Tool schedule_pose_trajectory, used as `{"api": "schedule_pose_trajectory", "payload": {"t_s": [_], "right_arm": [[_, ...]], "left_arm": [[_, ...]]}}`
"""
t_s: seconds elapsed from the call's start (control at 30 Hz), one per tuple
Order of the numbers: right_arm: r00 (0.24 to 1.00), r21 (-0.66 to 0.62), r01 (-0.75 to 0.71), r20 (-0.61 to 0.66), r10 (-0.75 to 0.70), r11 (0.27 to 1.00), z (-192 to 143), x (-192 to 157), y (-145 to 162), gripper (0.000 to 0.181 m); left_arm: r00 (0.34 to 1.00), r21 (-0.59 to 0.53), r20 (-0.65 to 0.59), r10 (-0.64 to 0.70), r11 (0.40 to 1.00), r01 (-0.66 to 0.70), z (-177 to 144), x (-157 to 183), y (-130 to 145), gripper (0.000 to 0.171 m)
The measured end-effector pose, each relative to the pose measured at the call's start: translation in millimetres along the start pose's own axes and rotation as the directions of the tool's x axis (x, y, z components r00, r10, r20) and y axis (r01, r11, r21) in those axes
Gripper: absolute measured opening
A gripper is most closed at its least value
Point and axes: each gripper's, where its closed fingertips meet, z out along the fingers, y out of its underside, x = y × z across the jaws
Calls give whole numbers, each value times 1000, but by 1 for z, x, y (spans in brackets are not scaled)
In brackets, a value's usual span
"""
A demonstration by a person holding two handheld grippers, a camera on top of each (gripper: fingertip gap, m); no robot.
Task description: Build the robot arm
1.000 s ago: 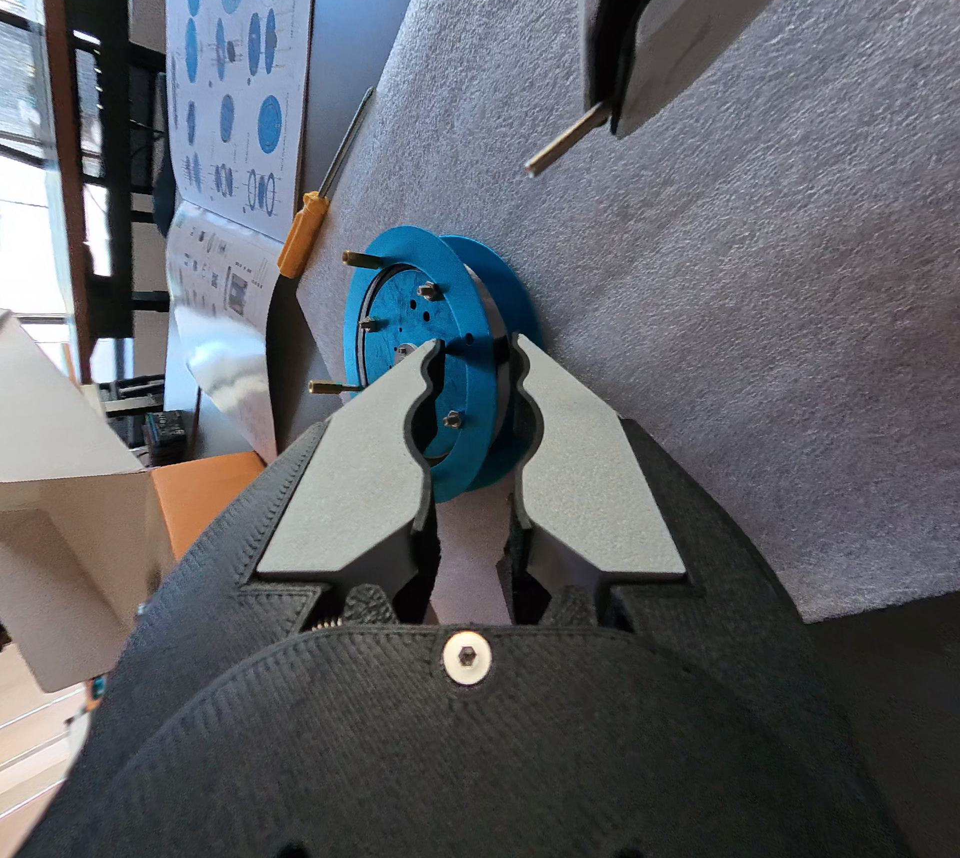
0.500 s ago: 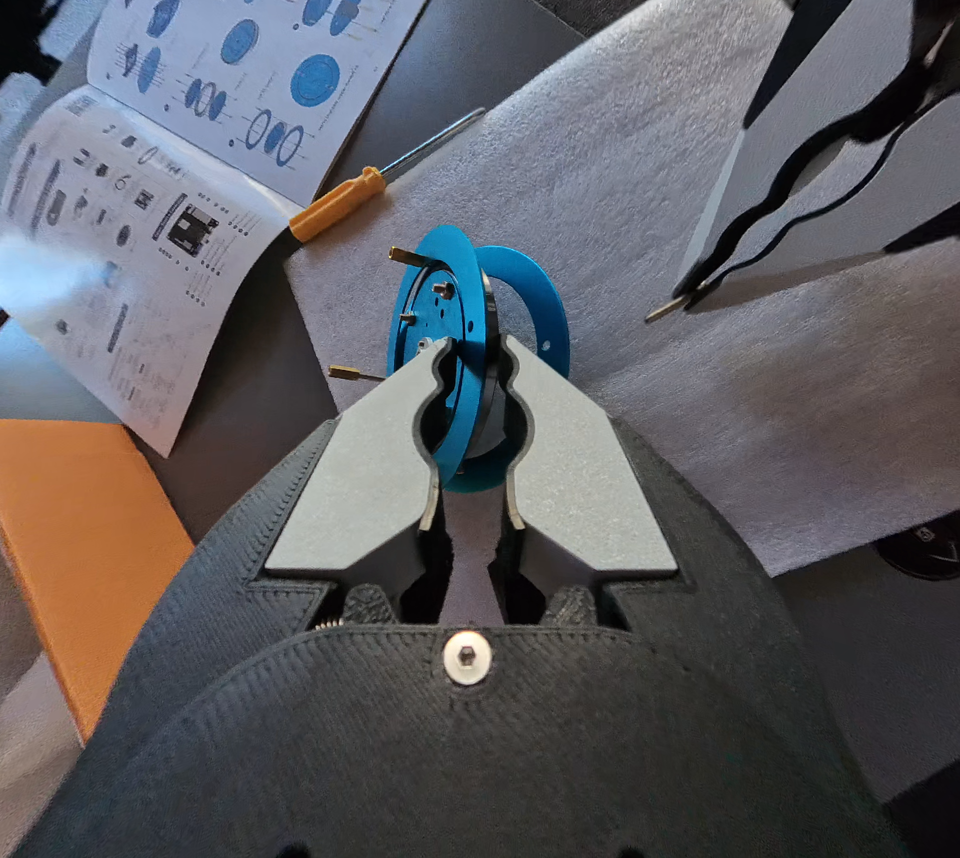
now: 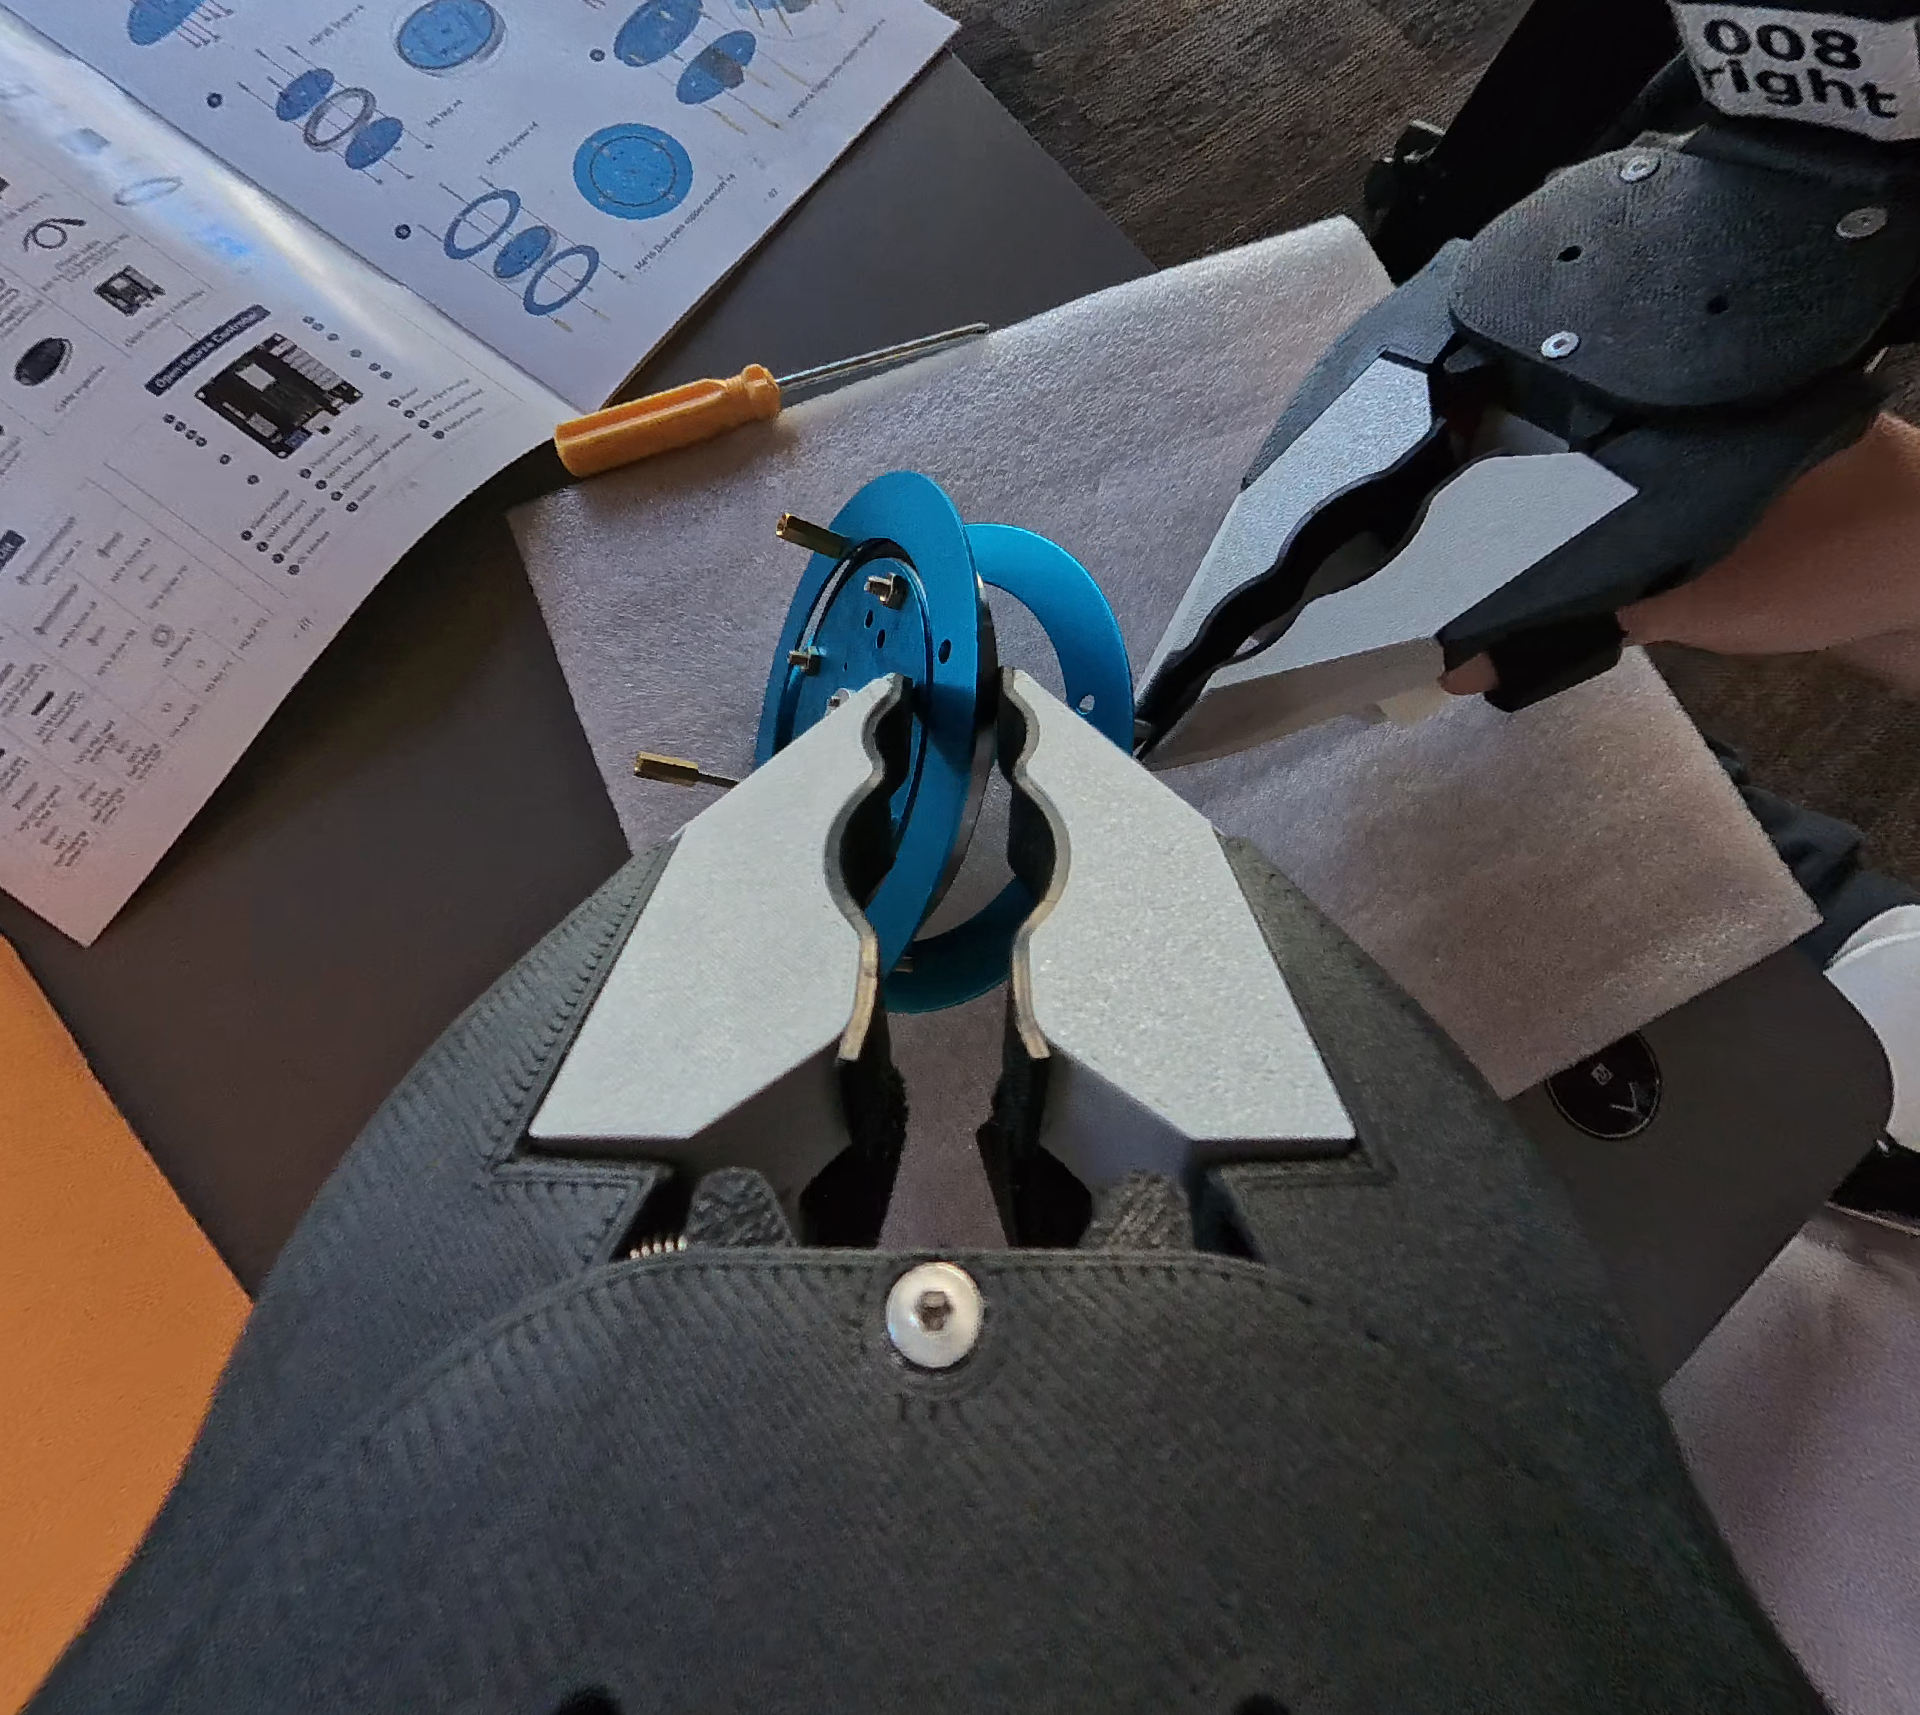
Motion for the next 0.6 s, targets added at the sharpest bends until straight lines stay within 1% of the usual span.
{"api": "schedule_pose_trajectory", "payload": {"t_s": [0.1,0.23,0.4,0.5,0.6], "right_arm": [[1000,25,-16,12,16,1000,0,-3,-3,2],[1000,54,-27,-4,27,998,-1,-1,-6,2],[996,80,-83,38,80,993,2,-4,-11,2],[997,107,-75,19,73,991,2,-1,-17,2],[998,109,-65,5,65,992,3,1,-18,2]], "left_arm": [[1000,8,-16,-9,1000,9,-1,-2,-1,14],[1000,14,-24,-6,1000,6,-2,-4,-2,14],[998,21,-56,-16,1000,18,-1,-2,-1,14],[998,22,-65,-11,1000,13,1,1,-1,14],[995,22,-95,-32,999,34,3,5,0,15]]}}
